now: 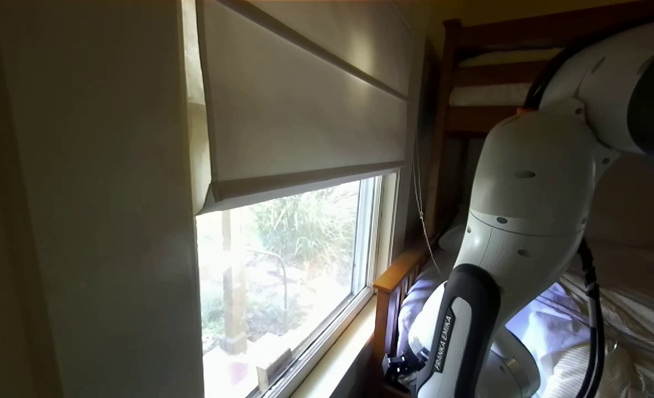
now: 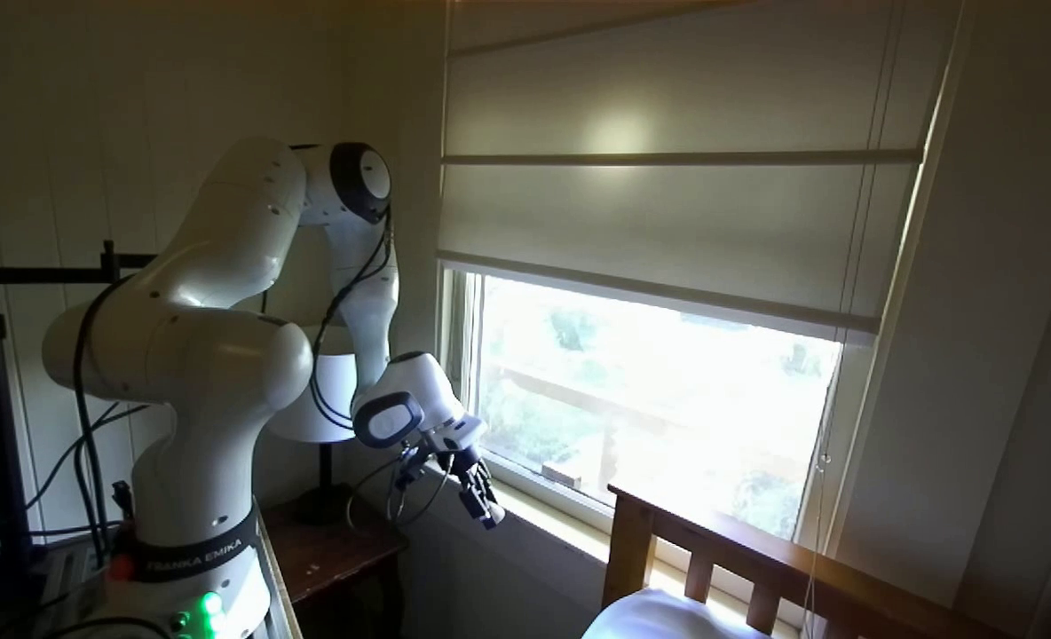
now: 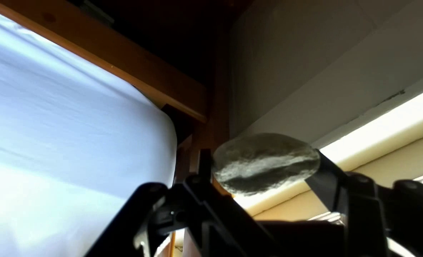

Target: Pick up the white object from the windowsill and put it on the headrest of the bottom bed.

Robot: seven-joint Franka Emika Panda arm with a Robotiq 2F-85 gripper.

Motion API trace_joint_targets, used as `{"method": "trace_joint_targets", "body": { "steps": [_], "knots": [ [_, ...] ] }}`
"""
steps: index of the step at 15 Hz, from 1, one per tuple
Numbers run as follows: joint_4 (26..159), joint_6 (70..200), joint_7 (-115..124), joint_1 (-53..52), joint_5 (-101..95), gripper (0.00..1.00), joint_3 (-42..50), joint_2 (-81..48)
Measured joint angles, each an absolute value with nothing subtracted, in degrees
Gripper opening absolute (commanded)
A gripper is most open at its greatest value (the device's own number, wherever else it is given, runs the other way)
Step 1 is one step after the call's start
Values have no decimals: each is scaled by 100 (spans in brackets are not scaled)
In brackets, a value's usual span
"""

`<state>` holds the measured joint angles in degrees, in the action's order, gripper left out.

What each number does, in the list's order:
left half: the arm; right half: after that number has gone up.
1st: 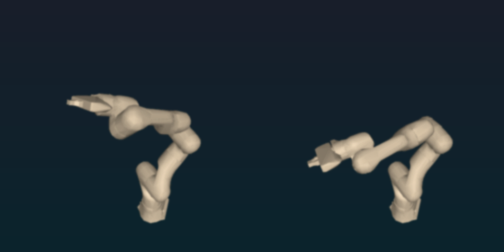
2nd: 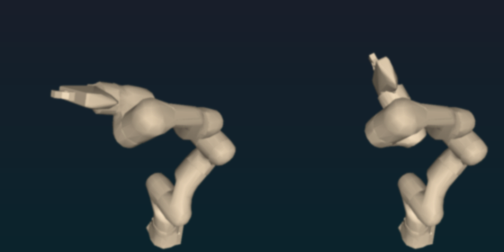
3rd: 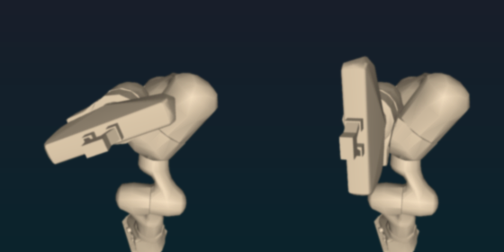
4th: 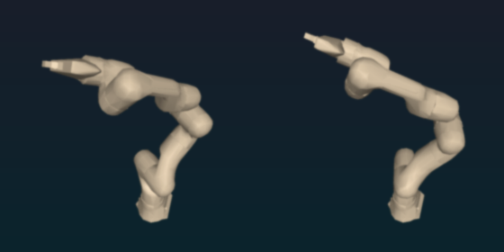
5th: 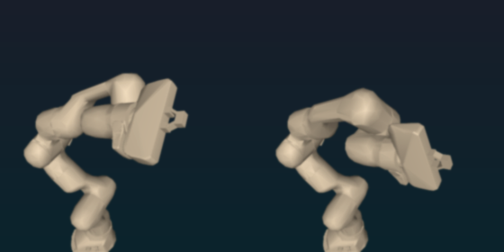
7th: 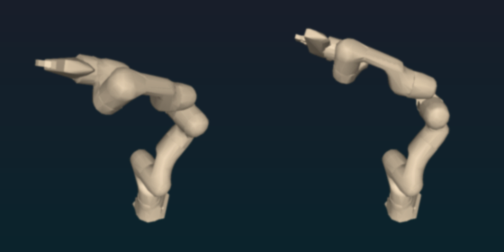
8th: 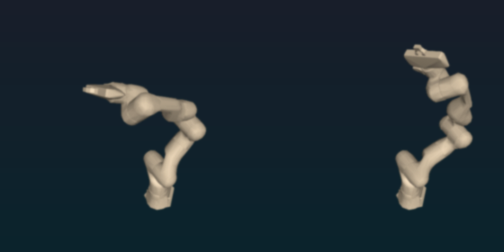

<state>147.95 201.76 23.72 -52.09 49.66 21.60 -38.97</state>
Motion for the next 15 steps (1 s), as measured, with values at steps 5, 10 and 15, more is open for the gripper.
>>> {"method": "trace_joint_targets", "body": {
  "steps": [5, 10, 15],
  "knots": [
    [14830, 20216, 2389, -5217, 5005, 42, 2262, -3842],
    [15006, 20726, 2405, -5228, 5554, 42, 3194, -3647],
    [15045, 20766, 2394, -5239, 6055, 42, 4217, -3257]
  ]
}}
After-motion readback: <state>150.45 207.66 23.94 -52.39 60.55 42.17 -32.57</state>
